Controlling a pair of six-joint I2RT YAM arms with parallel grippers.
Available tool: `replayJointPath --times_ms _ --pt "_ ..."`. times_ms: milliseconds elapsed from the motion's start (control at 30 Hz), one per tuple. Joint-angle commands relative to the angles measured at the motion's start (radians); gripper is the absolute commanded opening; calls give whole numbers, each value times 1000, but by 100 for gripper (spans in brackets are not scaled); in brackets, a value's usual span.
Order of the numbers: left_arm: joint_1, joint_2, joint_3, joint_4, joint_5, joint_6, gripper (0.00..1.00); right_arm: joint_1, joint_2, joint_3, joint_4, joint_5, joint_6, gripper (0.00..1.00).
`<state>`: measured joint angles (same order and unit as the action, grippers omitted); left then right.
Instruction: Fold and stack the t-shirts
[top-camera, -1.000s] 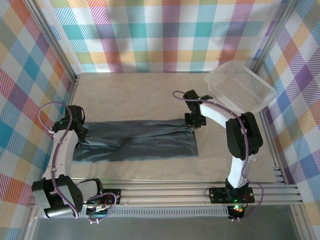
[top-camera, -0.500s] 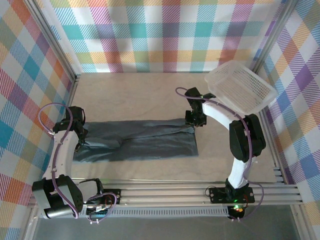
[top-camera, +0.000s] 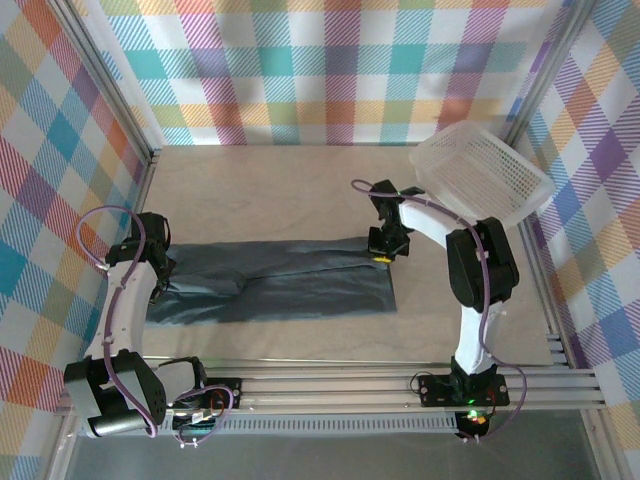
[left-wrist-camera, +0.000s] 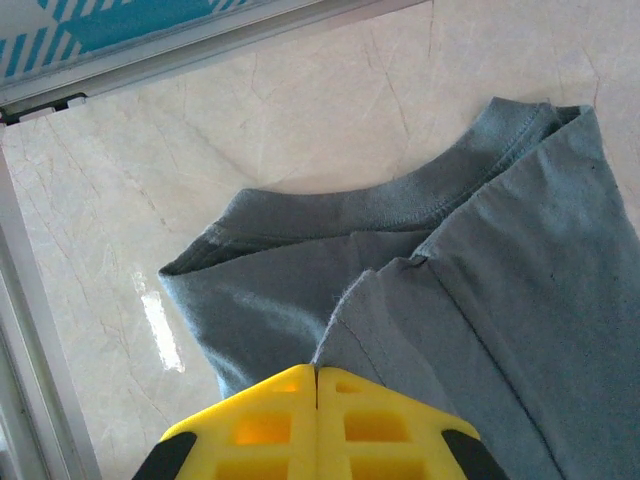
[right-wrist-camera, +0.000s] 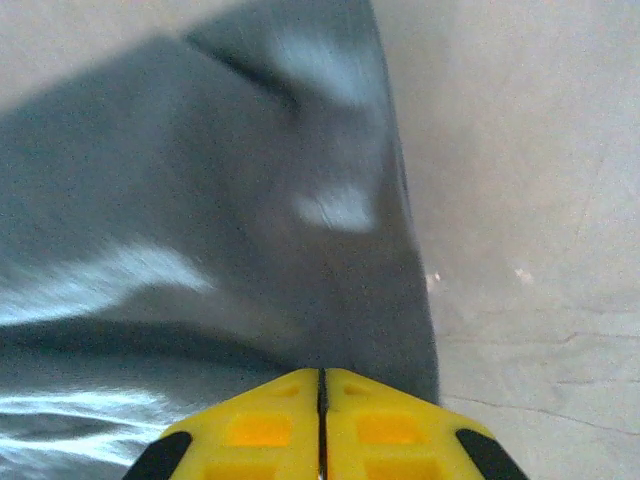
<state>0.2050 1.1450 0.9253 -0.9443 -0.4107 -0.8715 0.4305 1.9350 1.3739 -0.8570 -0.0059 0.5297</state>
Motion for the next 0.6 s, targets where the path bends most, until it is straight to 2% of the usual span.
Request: replayJointPath --times_ms 0,233,367,467,567 --pt "-1 -30 -3 -43 -40 -7 0 -4 -57 -73 -42 -27 -38 6" --pt "-2 -30 -28 -50 -19 -11 0 -6 -16 -82 -40 -14 -44 7" --pt "-1 -25 -52 -23 35 -4 0 -9 -43 -44 -39 7 -30 18" --pt "-2 -10 -56 -12 78 -2 8 -9 -65 -6 -54 31 -23 22" --pt "-3 11 -28 -16 104 5 24 -9 -71 34 -63 30 -12 27"
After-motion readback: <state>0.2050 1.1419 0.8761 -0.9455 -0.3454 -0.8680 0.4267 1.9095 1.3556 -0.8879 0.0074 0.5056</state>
